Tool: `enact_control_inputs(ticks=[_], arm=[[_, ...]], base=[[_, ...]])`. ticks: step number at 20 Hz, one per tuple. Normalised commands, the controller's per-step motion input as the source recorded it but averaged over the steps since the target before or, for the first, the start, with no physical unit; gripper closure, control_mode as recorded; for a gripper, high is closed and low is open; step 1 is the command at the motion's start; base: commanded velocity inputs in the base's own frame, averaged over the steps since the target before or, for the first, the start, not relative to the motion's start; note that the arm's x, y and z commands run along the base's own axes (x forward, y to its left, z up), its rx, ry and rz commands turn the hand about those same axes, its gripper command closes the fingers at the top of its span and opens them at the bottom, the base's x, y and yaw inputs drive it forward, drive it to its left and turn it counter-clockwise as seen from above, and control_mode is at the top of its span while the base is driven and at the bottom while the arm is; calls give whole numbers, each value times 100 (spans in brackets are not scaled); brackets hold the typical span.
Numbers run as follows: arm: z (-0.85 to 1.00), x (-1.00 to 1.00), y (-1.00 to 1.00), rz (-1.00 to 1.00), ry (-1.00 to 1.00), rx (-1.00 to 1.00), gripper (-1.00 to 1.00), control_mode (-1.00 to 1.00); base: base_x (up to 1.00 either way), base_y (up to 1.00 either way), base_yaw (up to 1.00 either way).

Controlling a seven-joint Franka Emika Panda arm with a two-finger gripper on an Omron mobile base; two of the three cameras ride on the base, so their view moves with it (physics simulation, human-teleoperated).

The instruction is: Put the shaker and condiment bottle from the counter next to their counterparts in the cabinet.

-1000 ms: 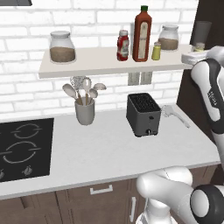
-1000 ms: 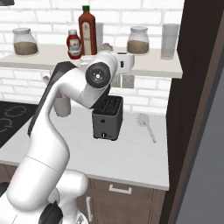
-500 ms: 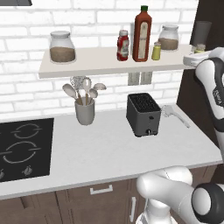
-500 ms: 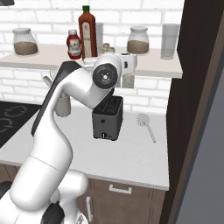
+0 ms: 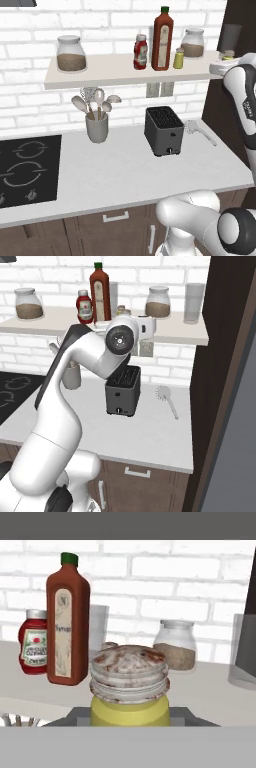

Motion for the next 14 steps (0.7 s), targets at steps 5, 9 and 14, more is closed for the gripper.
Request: enact_control_inputs(ticks=[5,9,14], arm=[[-8,12,16,0,0,0,100,-100],[-8,11,13,0,0,0,100,-100],[0,12,1,0,0,0,100,-100]], base=[[0,0,0],[0,0,0],[0,0,0]])
